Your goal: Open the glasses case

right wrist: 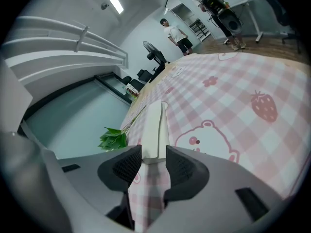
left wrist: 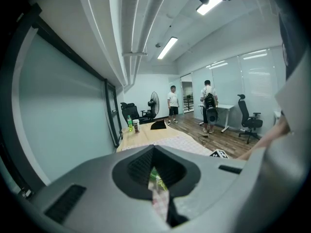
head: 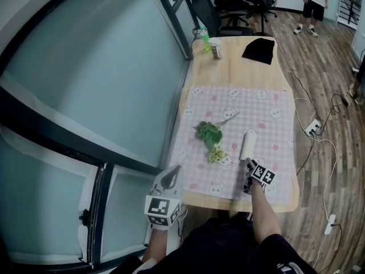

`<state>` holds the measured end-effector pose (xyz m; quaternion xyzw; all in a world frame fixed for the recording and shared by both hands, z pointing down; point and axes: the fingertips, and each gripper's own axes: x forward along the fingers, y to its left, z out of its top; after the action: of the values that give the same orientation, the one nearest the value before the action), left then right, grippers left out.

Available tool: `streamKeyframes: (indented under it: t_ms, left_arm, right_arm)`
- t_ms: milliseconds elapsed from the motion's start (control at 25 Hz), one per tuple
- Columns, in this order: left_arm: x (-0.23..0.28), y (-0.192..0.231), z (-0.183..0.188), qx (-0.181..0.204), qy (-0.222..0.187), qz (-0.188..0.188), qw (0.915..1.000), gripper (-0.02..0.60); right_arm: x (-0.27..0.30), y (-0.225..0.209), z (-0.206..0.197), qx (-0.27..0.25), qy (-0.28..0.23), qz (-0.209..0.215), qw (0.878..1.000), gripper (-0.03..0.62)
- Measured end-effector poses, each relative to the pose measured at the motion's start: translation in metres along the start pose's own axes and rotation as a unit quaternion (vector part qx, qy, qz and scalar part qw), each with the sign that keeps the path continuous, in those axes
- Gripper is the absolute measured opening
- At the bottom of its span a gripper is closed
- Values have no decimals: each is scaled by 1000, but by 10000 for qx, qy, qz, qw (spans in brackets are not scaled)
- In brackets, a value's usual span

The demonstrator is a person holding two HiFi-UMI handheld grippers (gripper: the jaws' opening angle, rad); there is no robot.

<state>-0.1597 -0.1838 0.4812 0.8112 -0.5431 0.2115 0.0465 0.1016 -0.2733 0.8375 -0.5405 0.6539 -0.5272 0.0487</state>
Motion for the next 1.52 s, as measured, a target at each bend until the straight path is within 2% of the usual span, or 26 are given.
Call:
streamKeyframes:
  t_ms: [120,200,320,520,560,800,1000,1280,1400,1520]
  left_arm:
    - [0,1,-3,-14,63,10,10000,-2]
    - [2,-1,-4,-4,89,-18,10000,-2]
    - [4,-1,-4,19,104,-60,9999,-2]
    - [6,4,-5,23,148,-53,9999,-2]
    - [7,5,-5,22,151,-51,9999,-2]
    - [11,2,-4,41,143,-100,9998,-2]
    - [13,5,-4,7,141,-76,9999,-2]
    - [2,10,-16,-107,267,-32,9996,-2]
    - [-6,12,-24,-173,346,-10,9993,-2]
    - [-16,17,-31,-241,413,81,9988,-2]
  right_arm:
    - [2,4,1,-38,23,-33,10000,155]
    - [2,0,0,-10,54,-159,9999,112]
    - [1,-4,0,100,47,-236,9997,84]
    - [2,-7,1,526,-33,-209,9984,71]
    - [3,-7,1,529,-23,-187,9984,52]
    - [3,8,5,264,26,-40,9996,37]
    - [9,35,6,-745,230,34,9969,29]
    - [35,73,-16,-1839,646,324,9803,29]
    - [48,82,-20,-2262,851,442,9693,29]
    - [60,95,-27,-2821,1165,534,9508,31]
